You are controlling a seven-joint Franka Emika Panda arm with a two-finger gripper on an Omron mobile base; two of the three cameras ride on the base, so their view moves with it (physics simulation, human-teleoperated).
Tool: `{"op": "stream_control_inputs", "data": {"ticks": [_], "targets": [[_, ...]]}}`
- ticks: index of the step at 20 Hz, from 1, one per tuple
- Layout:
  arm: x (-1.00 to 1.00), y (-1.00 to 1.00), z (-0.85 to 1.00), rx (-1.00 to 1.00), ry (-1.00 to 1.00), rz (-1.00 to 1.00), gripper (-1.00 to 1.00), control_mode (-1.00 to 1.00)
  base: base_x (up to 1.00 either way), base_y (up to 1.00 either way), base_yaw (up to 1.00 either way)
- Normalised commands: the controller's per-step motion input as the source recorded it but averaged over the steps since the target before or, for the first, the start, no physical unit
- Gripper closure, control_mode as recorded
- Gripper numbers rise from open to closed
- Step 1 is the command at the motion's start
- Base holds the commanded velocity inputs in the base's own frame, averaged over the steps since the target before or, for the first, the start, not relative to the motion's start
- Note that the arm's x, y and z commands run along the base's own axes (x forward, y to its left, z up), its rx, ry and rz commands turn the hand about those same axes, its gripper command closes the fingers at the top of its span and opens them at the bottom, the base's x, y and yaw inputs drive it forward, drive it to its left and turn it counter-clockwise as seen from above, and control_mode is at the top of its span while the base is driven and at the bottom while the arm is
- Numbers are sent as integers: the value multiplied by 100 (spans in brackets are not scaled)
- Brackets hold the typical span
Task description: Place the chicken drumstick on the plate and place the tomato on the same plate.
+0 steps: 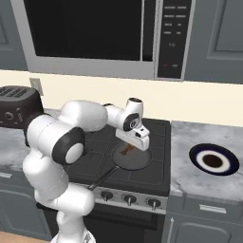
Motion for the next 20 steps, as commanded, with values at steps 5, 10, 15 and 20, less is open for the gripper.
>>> {"op": "stream_control_inputs", "data": {"ticks": [5, 10, 15, 20], "targets": [[-65, 61, 81, 0, -22, 0, 100, -100, 0, 0, 0], [-65, 88, 75, 0, -5, 1, 100, -100, 0, 0, 0], [-60, 93, 74, 0, 0, 6, 100, -100, 0, 0, 0], [-66, 63, 69, 0, 0, 9, 100, -100, 0, 0, 0]]}}
